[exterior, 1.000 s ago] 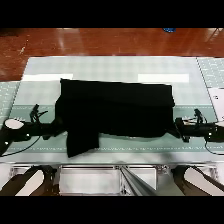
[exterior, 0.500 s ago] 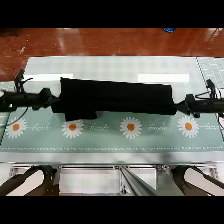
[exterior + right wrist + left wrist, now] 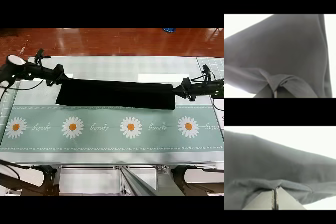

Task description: Fold the shirts.

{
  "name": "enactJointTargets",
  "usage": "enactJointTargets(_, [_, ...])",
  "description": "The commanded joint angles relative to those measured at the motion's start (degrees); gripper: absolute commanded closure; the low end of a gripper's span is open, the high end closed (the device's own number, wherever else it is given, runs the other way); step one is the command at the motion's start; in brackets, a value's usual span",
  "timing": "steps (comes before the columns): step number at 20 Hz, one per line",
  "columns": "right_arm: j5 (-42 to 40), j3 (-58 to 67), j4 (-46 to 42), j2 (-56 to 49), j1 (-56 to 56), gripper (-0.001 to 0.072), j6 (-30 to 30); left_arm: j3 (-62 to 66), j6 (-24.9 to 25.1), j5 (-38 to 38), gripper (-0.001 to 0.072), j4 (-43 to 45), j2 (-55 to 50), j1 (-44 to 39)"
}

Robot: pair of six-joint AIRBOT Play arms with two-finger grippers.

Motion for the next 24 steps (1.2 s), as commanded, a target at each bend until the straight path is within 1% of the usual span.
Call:
enactJointTargets(1, [-2.2,4.8,1.0,-6.3,0.2,0.068,0.1,9.0,-1.4,-0.9,0.0689,-0.4,-8.6,-0.8])
enactJointTargets(2, [-3.4,5.4,1.9,-7.6,0.2,0.0673,-0.7,10.0,-1.4,-0.8,0.0685,-0.4,-9.7,-0.9])
enactJointTargets(3, [-5.2,5.5,3.3,-8.6,0.2,0.0486,-1.1,10.5,-1.5,-0.8,0.0552,-0.4,-10.4,-1.2])
enactJointTargets(4, [-6.5,5.5,4.0,-9.1,0.2,0.0302,-1.4,10.5,-1.6,-1.0,0.0265,-0.4,-10.5,-1.4])
enactJointTargets(5, [-6.7,5.9,4.0,-9.0,-0.1,0.03,-1.8,11.1,-1.9,-2.2,0.0201,-0.3,-10.4,-1.1])
enactJointTargets(8, [1.3,9.9,-1.2,-6.8,-5.6,0.03,-1.9,17.2,-2.0,-9.6,0.0201,1.0,-8.9,3.3])
enactJointTargets(10, [4.5,9.6,-5.8,-3.5,-10.5,0.03,-1.2,17.8,-1.2,-10.5,0.0201,3.9,-3.6,6.8])
enactJointTargets(11, [4.5,8.3,-7.9,-1.7,-12.7,0.03,-0.5,17.4,-0.6,-9.9,0.0201,7.5,-0.3,7.8])
enactJointTargets(13, [2.5,2.9,-8.9,1.0,-15.2,0.03,-0.6,13.7,-0.6,-6.3,0.0201,16.7,6.8,8.2])
enactJointTargets(14, [0.6,-0.8,-8.8,1.8,-15.6,0.03,-0.9,9.9,-0.9,-3.3,0.0201,18.0,10.6,8.0])
enactJointTargets(16, [-4.2,-6.9,-6.4,1.3,-14.7,0.03,-2.0,-2.2,-1.0,6.6,0.0201,15.8,19.4,6.3])
enactJointTargets(18, [-6.0,-8.8,-1.4,-1.0,-13.0,0.03,-5.3,-15.2,-1.3,17.0,0.0201,15.6,27.3,3.0])
enactJointTargets(19, [-6.3,-8.8,0.7,-2.4,-11.8,0.03,-6.3,-20.4,-2.3,19.3,0.02,15.6,30.0,1.7])
enactJointTargets(21, [-6.9,-8.3,4.2,-4.7,-9.2,0.03,-7.7,-26.4,-2.5,18.5,0.0201,15.6,32.5,-0.7])
enactJointTargets(24, [-6.7,-4.6,5.2,-8.8,-3.3,0.03,-7.6,-29.0,-2.4,17.1,0.02,15.6,32.0,-5.3])
